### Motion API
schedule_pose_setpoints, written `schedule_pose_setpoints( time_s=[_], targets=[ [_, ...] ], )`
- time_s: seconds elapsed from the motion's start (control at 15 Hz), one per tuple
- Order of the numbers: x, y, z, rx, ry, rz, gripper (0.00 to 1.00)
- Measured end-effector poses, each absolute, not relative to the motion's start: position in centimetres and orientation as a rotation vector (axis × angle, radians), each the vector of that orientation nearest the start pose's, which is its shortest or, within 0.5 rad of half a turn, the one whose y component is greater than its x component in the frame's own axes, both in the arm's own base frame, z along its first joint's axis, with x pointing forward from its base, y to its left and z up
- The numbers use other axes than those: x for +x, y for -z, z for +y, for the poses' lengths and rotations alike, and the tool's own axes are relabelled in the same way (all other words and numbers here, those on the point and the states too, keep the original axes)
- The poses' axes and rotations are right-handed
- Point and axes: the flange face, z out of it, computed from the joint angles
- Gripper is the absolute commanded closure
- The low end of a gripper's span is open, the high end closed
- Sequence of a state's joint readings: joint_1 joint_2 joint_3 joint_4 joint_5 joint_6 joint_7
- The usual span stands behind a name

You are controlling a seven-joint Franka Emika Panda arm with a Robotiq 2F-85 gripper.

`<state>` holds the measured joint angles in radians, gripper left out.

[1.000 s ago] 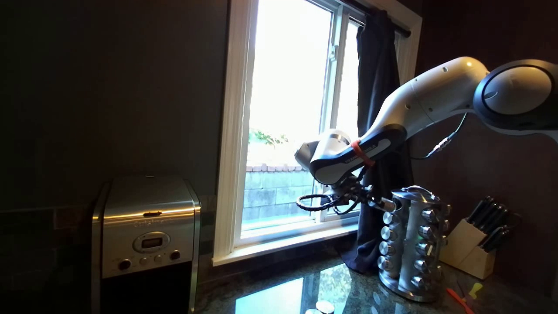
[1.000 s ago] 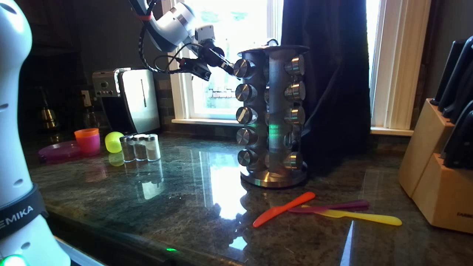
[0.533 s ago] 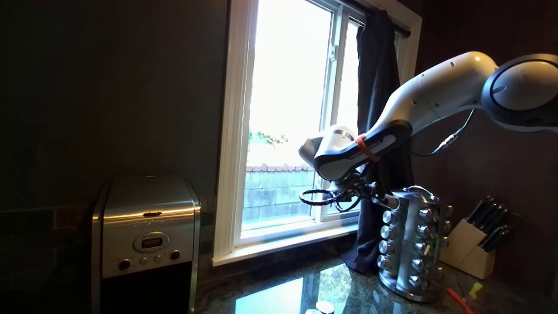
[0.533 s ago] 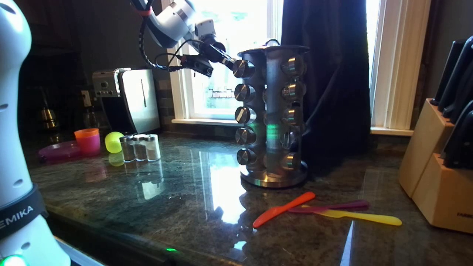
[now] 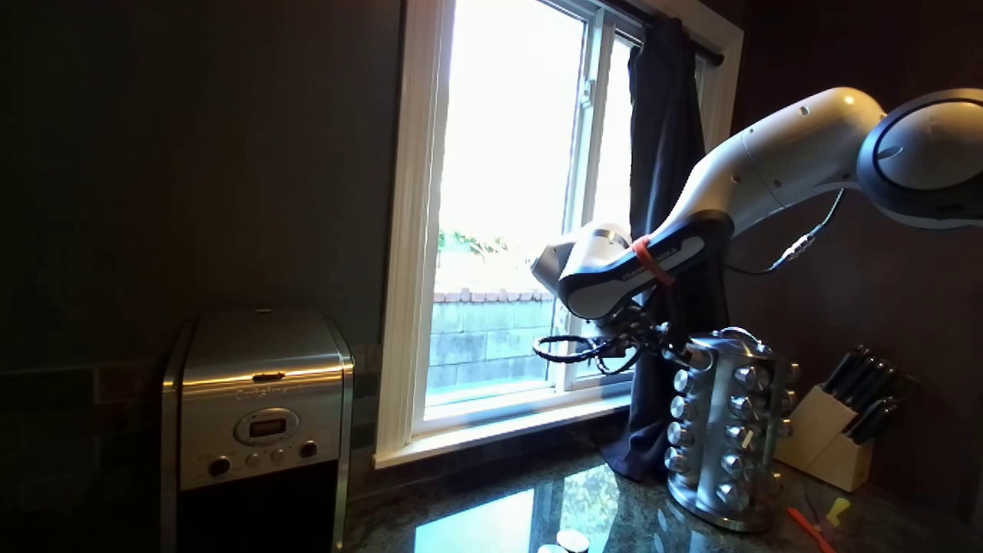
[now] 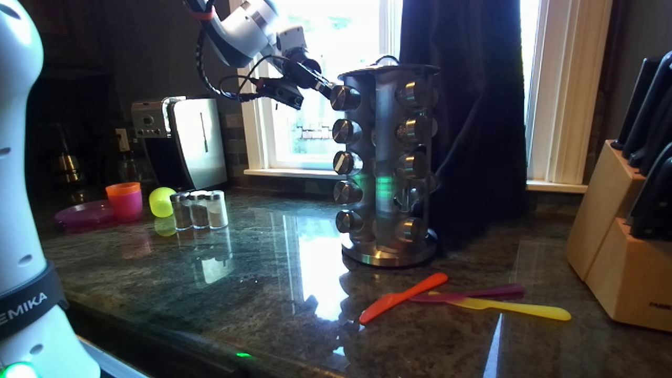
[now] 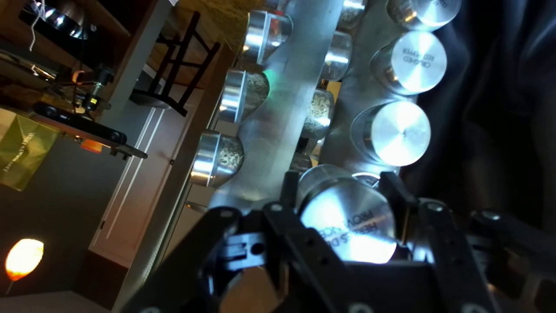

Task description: Pick up one spice cellar and place it on the spice rack

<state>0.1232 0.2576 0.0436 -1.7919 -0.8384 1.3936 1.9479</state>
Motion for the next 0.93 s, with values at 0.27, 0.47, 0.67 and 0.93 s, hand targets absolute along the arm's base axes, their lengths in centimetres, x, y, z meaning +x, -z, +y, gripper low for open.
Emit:
schedule_pose_setpoints(
  time_s=[0.27,0.47,0.67,0.93],
  targets=[
    [56.4,-40.4,-0.2,1.468,-0.467,-1.562,0.76],
    [56.1,-40.3,-0.1,1.489,-0.431,-1.547,0.76],
    [55.7,-40.4,0.0,1.503,-0.385,-1.534,0.76],
    [54.7,-40.7,-0.1,1.501,-0.329,-1.515,0.76]
  ],
)
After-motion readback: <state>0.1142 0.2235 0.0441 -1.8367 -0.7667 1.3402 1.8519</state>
